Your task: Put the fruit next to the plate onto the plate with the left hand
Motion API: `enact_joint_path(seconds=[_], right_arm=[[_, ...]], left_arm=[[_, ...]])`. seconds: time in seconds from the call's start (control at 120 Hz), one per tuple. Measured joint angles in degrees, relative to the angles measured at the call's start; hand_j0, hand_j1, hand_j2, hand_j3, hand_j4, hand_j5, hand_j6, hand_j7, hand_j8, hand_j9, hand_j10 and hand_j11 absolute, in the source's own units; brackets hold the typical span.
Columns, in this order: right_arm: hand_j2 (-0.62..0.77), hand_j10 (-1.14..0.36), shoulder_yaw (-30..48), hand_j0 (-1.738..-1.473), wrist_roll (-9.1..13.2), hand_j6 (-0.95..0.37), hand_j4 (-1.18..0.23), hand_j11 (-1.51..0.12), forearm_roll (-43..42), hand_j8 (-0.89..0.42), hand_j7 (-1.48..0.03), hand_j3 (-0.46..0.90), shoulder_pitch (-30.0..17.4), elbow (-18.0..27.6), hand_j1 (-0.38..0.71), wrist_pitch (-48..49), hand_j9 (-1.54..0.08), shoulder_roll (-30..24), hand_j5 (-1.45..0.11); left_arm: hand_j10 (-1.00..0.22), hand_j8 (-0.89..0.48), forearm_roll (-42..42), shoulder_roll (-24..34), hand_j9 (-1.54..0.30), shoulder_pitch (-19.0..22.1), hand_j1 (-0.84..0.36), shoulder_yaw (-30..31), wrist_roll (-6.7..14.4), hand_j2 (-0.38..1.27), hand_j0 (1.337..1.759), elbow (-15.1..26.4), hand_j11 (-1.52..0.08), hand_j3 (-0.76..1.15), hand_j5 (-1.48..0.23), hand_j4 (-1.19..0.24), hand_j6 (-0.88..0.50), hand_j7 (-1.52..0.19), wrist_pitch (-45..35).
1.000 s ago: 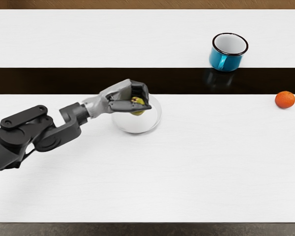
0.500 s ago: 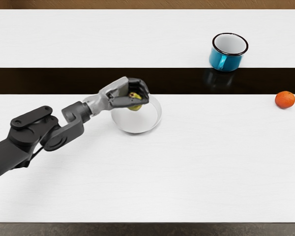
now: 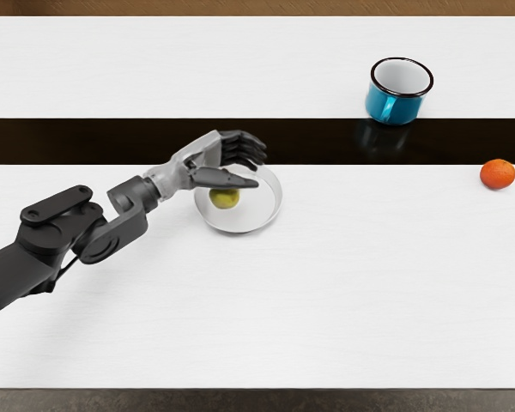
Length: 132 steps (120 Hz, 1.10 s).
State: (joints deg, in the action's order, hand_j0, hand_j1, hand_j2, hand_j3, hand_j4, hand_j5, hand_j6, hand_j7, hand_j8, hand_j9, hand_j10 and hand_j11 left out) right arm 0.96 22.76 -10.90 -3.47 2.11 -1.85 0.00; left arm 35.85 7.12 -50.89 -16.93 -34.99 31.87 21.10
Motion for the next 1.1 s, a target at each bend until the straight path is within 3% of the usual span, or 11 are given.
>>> enact_joint_path(seconds=[0.967, 1.1], right_arm=[[0.0, 0.0, 0.0, -1.658, 0.0, 0.0, 0.0, 0.0, 0.0, 0.0, 0.0, 0.0, 0.0, 0.0, -0.35, 0.0, 0.0, 0.0, 0.0], [0.0, 0.0, 0.0, -1.658, 0.0, 0.0, 0.0, 0.0, 0.0, 0.0, 0.0, 0.0, 0.0, 0.0, -0.35, 0.0, 0.0, 0.0, 0.0]], left_arm=[[-0.08, -0.08, -3.0, -3.5, -0.09, -0.1, 0.26, 0.1, 0.0, 0.02, 1.658, -2.1, -0.09, 0.0, -0.09, -0.07, -0.08, -0.09, -3.6], [-0.05, -0.05, -3.0, -4.6, -0.06, 0.0, 0.29, 0.3, 1.5, 0.01, 1.658, -2.5, -0.06, 0.0, -0.07, -0.05, -0.05, -0.06, -3.5]])
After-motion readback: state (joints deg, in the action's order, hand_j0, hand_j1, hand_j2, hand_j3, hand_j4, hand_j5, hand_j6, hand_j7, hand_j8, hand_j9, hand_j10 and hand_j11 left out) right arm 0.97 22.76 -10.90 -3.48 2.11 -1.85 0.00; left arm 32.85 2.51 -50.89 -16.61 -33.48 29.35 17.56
